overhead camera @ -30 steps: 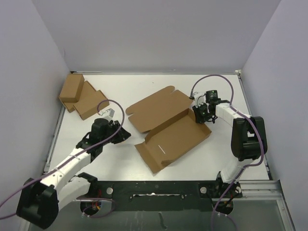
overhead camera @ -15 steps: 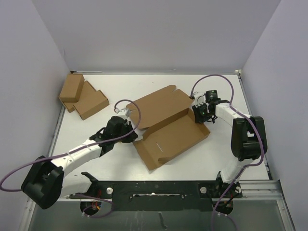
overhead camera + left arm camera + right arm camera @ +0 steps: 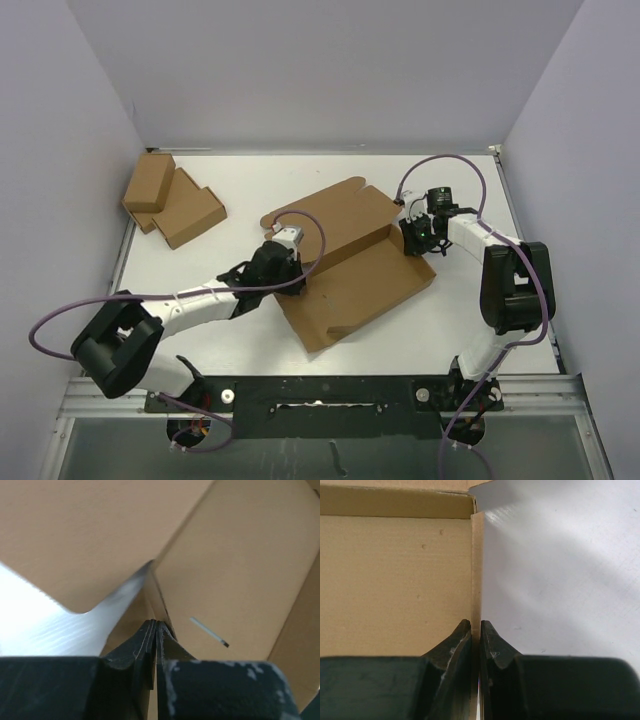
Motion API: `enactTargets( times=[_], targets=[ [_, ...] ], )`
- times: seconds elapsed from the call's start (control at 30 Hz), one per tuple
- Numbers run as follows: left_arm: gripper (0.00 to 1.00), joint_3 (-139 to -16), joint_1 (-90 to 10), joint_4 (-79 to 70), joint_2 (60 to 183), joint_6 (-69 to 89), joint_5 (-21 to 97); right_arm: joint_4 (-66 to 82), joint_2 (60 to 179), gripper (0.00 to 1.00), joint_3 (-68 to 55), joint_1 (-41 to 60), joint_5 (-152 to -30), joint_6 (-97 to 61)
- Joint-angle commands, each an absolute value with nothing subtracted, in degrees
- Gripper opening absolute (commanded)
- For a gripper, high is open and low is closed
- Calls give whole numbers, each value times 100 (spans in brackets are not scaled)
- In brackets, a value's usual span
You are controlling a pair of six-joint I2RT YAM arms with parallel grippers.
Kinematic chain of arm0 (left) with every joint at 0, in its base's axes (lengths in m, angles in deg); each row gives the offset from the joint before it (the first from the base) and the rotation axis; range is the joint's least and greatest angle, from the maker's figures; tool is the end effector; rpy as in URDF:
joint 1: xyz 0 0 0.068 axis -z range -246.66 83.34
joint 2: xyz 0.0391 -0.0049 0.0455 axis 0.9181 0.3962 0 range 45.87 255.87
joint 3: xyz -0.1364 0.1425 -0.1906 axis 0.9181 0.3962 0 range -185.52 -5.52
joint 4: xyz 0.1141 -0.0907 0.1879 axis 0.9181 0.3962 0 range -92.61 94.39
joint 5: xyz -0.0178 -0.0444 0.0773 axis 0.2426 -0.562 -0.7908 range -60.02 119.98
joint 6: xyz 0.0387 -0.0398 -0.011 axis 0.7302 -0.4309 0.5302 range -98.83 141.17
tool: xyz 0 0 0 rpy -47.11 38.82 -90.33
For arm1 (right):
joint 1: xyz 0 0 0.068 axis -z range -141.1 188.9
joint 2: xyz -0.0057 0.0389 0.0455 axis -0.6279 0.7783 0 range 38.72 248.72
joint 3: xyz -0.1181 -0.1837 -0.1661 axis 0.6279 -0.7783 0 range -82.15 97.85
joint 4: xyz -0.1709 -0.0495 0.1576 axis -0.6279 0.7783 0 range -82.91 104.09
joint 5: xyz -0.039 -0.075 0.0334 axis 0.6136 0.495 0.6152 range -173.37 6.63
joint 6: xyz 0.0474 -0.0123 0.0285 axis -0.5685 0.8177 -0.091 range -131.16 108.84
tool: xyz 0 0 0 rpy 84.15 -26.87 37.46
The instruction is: Fold the paper box
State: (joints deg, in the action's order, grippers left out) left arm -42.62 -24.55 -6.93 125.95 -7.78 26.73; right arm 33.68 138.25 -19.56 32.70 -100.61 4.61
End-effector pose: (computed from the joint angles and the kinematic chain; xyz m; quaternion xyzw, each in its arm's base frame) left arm 0.1977 -0.1756 0.1984 0.0910 0.8964 -0.2308 0.3673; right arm 0.3221 0.0467 0.1914 -0.2171 0.9383 0.1264 0.2378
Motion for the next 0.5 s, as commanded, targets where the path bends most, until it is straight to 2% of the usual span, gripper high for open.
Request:
enactTargets(
  times=[0.0, 0.47],
  targets=[
    [3, -4576, -2156, -1518, 12804, -450, 2652, 3259, 13470, 3, -1852, 3247, -10311, 326],
    [5, -5278, -2034, -1915, 13876, -682, 1548, 3311, 13509, 2, -1882, 3094, -10503, 316]
  ],
)
